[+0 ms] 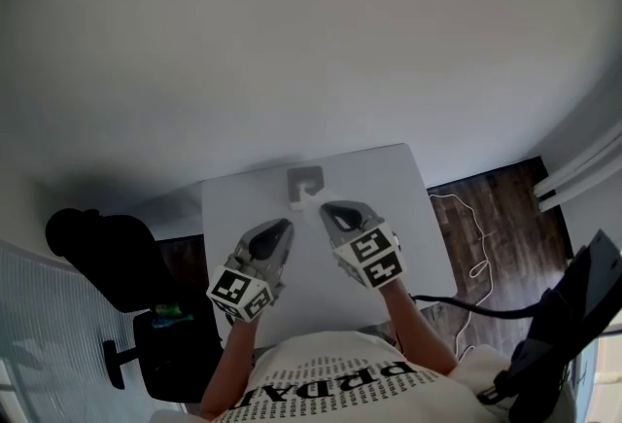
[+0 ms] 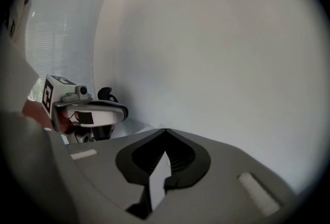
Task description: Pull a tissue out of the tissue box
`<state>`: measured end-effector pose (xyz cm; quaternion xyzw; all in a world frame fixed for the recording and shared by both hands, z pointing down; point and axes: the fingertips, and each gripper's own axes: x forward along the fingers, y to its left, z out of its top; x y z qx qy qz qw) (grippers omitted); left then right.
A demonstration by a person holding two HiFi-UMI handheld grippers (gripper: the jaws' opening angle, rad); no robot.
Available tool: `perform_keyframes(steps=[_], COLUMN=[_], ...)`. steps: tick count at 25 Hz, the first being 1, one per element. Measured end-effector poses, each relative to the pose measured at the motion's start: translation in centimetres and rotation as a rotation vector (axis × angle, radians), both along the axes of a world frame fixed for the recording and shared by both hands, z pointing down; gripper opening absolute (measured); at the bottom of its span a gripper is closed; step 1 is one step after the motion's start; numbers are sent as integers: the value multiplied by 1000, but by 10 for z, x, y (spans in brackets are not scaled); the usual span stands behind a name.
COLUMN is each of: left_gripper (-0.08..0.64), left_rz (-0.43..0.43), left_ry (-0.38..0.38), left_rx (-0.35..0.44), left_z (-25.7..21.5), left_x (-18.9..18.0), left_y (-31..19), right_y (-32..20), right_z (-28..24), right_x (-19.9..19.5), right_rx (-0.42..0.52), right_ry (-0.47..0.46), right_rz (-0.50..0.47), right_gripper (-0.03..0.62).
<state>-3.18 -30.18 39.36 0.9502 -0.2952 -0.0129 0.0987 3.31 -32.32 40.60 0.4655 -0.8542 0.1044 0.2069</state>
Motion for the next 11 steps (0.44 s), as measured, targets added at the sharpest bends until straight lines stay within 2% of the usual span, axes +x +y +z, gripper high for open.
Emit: perform_keyframes(steps=[11], left_gripper=[20], left_rz=[14], left_ry=[7], left_rx=[-5], left_z=[2], left_x=[4], left_y=[3], right_y=[2], right_z=[1], right_x=[-6], right_rx=[2], right_ry=[7], right_rz=[-9], right_gripper=[8])
